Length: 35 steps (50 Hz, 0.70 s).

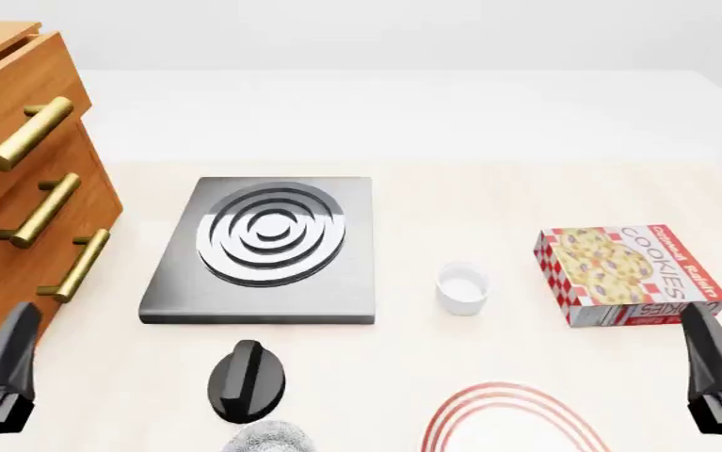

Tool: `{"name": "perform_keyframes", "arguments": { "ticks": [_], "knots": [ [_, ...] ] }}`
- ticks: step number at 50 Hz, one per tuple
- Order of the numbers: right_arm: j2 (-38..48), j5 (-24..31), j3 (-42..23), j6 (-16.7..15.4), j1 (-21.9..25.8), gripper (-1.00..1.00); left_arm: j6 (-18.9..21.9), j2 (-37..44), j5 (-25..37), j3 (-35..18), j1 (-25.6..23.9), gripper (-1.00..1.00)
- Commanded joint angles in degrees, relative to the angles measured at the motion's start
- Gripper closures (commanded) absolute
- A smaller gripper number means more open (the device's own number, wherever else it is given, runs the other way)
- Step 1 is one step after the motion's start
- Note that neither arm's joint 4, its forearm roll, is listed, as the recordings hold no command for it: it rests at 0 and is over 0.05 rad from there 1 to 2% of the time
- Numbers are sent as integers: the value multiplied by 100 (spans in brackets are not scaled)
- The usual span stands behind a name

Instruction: Pick the akita bowl on the wooden cabinet and place it on the plate.

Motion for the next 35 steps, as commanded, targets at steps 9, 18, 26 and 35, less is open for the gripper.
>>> {"name": "perform_keyframes", "arguments": {
  "ticks": [9, 18, 26, 35],
  "knots": [
    [56, -25, -28, -9, 2, -100, -43, 441, -254, -1, -9, -100],
    [89, -57, -29, -9, 3, -100, -106, 584, -337, -11, 43, -100],
    [105, -75, -28, -9, 3, -100, -425, 753, -102, -275, 209, -100],
    [115, -86, -29, -8, 3, -100, -667, 642, 706, -1041, 304, -100]
  ]
}}
